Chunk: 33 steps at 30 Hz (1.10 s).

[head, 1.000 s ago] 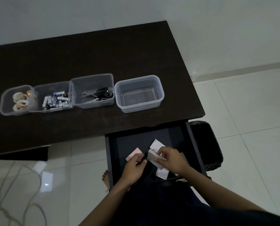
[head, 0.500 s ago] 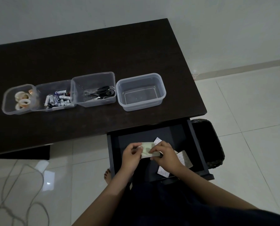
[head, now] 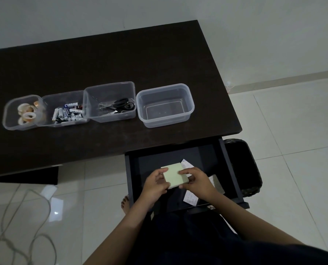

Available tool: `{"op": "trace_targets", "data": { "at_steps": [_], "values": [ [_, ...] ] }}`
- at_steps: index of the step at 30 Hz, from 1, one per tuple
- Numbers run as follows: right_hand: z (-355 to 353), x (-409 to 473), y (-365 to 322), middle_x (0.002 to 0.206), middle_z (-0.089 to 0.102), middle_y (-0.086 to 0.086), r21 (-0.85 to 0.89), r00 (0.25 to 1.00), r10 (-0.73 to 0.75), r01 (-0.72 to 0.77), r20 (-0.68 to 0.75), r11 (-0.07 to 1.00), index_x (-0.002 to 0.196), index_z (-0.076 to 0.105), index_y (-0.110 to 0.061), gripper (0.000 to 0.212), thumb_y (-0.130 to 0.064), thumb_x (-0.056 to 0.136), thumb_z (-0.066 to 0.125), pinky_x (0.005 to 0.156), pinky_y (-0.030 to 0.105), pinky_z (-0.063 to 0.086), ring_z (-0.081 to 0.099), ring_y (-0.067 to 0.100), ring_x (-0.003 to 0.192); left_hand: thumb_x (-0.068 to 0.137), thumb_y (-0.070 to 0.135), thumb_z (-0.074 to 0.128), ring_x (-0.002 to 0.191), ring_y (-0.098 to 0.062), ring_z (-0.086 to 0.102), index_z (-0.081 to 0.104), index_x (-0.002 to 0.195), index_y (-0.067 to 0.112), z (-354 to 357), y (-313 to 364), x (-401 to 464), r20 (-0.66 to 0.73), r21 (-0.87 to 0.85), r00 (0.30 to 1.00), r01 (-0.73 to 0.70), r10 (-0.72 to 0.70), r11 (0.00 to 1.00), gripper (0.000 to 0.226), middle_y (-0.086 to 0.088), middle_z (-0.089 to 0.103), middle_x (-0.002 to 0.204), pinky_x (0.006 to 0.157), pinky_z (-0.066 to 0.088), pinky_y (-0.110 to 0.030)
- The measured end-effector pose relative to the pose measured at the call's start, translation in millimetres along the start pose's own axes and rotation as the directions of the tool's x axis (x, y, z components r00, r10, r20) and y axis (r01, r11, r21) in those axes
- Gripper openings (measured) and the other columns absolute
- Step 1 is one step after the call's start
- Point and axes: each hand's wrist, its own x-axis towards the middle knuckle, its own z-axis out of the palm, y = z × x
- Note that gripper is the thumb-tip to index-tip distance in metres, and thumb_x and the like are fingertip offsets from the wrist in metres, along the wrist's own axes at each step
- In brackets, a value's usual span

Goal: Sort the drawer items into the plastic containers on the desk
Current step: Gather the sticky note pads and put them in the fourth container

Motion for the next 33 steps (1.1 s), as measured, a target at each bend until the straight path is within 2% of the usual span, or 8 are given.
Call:
{"op": "trace_targets", "data": {
  "at_steps": [3,5,8,11,19,22,27,33],
  "values": [
    [-13,2,10,0.111,0.056,0.0,-0.129,1.0,0.017,-0.015,0.008,0.992,0.113,0.063,-0.021,0.054,-0.009,0.065,0.083,0.067,0.018,0.05,0.062,0.015,0.077,0.082,-0.005,0.058,0.092,-0.008,0.057,0.056,0.118,0.024,1,-4,-3,-0.011,0.01,1.0,-0.002,0.002,1.0,0.046,-0.002,0.058,0.11,0.068,0.051,-0.025],
    [-27,4,19,0.11,0.06,0.005,-0.288,1.0,0.0,0.0,0.001,0.958,0.115,0.064,-0.018,0.055,-0.012,0.065,0.083,0.078,0.024,0.049,0.063,0.02,0.086,0.083,-0.007,0.058,0.091,-0.005,0.055,0.055,0.123,0.021,-1,-6,-5,-0.016,0.022,1.0,0.001,-0.001,1.0,0.049,-0.002,0.056,0.11,0.066,0.05,-0.024],
    [-50,6,34,0.118,0.059,0.001,-0.565,0.998,0.065,-0.039,0.026,0.824,0.121,0.061,-0.022,0.055,-0.018,0.069,0.079,0.095,0.035,0.044,0.051,0.026,0.112,0.083,-0.008,0.057,0.088,-0.004,0.055,0.054,0.126,0.02,-4,-10,-6,-0.016,0.044,1.0,0.005,-0.005,0.999,0.051,-0.001,0.056,0.111,0.065,0.05,-0.023],
    [-62,6,45,0.127,0.055,-0.001,-0.685,0.981,0.179,-0.083,0.07,0.724,0.124,0.057,-0.023,0.054,-0.017,0.072,0.073,0.1,0.038,0.042,0.042,0.027,0.121,0.083,-0.01,0.056,0.089,-0.003,0.055,0.053,0.126,0.021,-6,-12,-7,-0.009,0.042,1.0,0.012,-0.011,0.999,0.053,0.001,0.057,0.111,0.065,0.049,-0.022],
    [-64,10,33,0.117,0.054,-0.001,-0.774,0.988,0.094,0.034,0.121,0.632,0.113,0.061,-0.024,0.038,-0.016,0.077,0.066,0.091,0.032,0.044,0.052,0.021,0.111,0.08,-0.014,0.055,0.089,-0.003,0.056,0.053,0.125,0.017,-4,-18,-8,0.014,0.027,1.0,0.025,-0.025,0.999,0.055,-0.002,0.058,0.113,0.057,0.045,-0.019],
    [-68,14,21,0.117,0.057,-0.003,-0.804,0.978,0.122,0.067,0.171,0.591,0.119,0.058,-0.028,0.045,-0.019,0.077,0.069,0.093,0.035,0.04,0.054,0.02,0.111,0.079,-0.016,0.054,0.093,-0.004,0.056,0.053,0.122,0.017,-2,-18,-7,0.024,0.007,0.999,0.026,-0.026,1.0,0.054,-0.004,0.058,0.114,0.053,0.045,-0.015],
    [-74,15,11,0.108,0.068,-0.009,-0.82,0.965,0.16,0.084,0.209,0.566,0.104,0.067,-0.027,0.029,-0.024,0.075,0.072,0.094,0.034,0.036,0.053,0.014,0.109,0.079,-0.017,0.053,0.102,-0.008,0.055,0.054,0.119,0.017,4,-17,-5,0.039,0.005,0.999,0.012,-0.012,1.0,0.053,-0.006,0.058,0.118,0.05,0.044,-0.014],
    [-80,13,1,0.082,0.068,-0.008,-0.657,0.972,0.141,0.018,0.188,0.753,0.084,0.073,-0.02,0.019,-0.018,0.066,0.08,0.075,0.024,0.05,0.062,0.006,0.078,0.079,-0.016,0.053,0.098,0.005,0.051,0.053,0.117,0.02,6,-17,-4,0.053,0.002,0.998,0.017,-0.017,1.0,0.052,-0.002,0.055,0.119,0.052,0.044,-0.017]
  ]
}}
